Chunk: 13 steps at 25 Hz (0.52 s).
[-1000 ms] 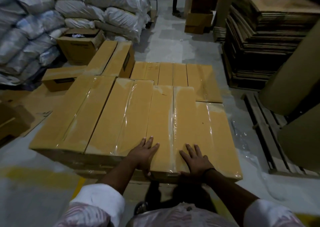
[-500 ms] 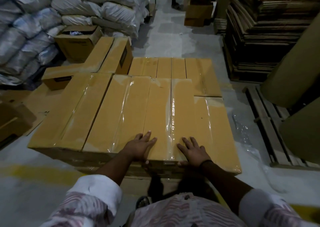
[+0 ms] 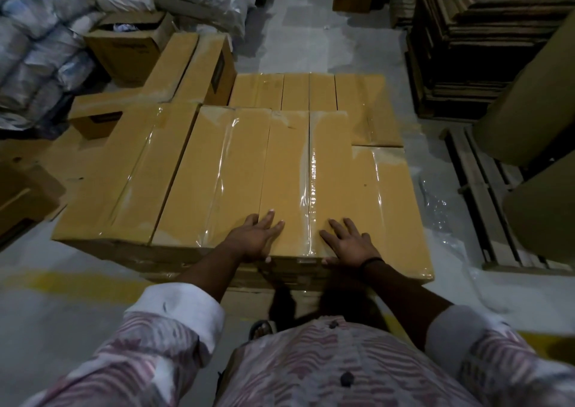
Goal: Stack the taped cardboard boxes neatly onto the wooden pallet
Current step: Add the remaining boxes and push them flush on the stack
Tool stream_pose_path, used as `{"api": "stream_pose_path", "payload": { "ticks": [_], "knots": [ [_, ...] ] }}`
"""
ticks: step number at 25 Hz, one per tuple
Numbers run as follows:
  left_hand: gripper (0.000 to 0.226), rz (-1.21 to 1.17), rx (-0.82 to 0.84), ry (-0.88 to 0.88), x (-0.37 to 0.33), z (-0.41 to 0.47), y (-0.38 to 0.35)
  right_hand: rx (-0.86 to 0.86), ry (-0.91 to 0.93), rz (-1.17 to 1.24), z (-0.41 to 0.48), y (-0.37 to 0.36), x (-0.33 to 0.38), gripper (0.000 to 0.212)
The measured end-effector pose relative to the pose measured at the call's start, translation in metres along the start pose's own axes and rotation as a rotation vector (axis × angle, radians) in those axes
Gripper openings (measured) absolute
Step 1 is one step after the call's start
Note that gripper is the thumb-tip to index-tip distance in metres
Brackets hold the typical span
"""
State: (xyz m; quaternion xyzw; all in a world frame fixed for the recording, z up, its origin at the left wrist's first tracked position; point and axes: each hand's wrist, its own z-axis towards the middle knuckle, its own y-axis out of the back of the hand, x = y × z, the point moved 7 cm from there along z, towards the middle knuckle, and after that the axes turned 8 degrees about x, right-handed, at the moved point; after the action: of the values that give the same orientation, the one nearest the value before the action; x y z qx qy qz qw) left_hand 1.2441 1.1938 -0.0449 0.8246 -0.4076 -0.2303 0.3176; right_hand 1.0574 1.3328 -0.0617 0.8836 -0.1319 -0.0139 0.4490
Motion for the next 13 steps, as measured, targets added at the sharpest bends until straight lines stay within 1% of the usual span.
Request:
{"api": "stream_pose_path", "payload": {
  "ticks": [5,9,13],
  "knots": [
    [0.100,-0.020,-0.018,-0.017,0.001,-0.003,-0.003,-0.023,-0.030,-0.009,-0.003,-0.006,0.004,0.072],
    [0.096,-0.070,-0.055,-0.023,0.005,-0.001,-0.007,-0.088,-0.058,-0.023,-0.004,-0.005,0.006,0.067],
    [0.095,-0.075,-0.052,-0.016,0.007,0.002,-0.011,-0.084,-0.063,-0.021,-0.003,-0.004,0.007,0.066]
  ]
}}
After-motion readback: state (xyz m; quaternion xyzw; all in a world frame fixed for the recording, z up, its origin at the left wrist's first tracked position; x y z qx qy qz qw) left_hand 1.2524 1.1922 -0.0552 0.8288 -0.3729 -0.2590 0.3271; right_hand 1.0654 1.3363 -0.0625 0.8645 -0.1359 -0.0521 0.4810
